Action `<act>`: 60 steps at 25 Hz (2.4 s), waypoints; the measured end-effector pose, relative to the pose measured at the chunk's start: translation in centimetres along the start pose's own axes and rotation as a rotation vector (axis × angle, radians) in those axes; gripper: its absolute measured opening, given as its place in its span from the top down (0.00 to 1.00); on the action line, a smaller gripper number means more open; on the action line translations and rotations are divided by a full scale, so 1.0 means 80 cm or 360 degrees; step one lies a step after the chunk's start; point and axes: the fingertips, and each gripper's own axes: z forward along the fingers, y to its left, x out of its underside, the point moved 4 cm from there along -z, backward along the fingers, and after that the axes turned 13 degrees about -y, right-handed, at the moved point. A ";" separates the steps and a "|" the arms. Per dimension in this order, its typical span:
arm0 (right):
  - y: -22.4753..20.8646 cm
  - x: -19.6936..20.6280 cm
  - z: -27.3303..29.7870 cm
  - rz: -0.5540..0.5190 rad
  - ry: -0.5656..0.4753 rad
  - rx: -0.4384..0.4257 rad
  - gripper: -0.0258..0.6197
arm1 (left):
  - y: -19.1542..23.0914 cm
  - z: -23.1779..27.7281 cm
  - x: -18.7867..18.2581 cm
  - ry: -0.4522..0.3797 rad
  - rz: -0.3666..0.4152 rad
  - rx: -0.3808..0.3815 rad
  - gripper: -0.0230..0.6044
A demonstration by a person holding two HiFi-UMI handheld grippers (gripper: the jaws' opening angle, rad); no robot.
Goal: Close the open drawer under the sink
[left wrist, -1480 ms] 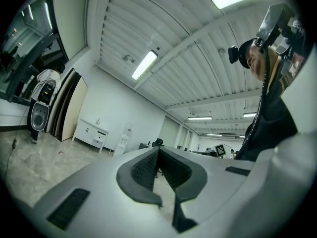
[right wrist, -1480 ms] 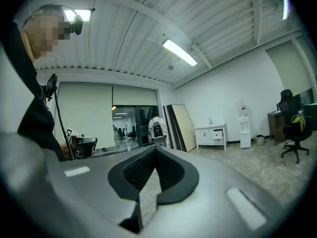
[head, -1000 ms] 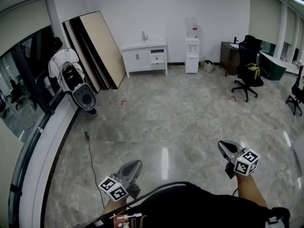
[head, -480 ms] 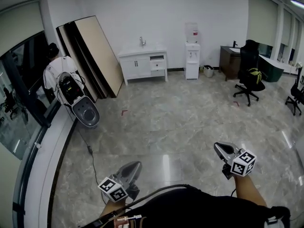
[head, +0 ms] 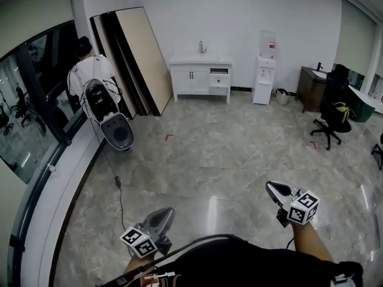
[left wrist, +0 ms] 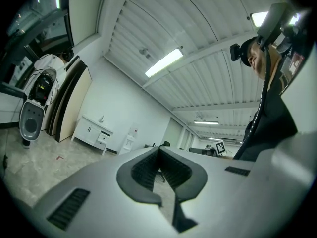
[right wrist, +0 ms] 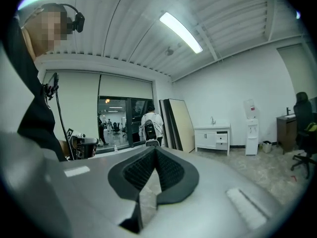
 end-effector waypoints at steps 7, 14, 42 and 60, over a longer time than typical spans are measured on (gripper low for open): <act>-0.118 0.005 0.101 0.0048 0.0002 -0.0159 0.96 | 0.039 0.090 -0.008 -0.0082 0.0182 -0.0137 0.97; -0.251 -0.040 0.184 -0.0039 -0.0018 -0.0301 0.96 | 0.079 0.228 -0.006 -0.0176 0.0225 -0.0198 0.97; -0.455 -0.035 0.418 -0.0020 -0.0087 0.0029 0.96 | 0.363 0.509 -0.067 -0.0050 0.0168 0.0134 0.97; -0.478 -0.017 0.639 -0.0050 0.0005 0.0045 0.96 | 0.579 0.542 -0.137 -0.0066 0.0128 0.0110 0.97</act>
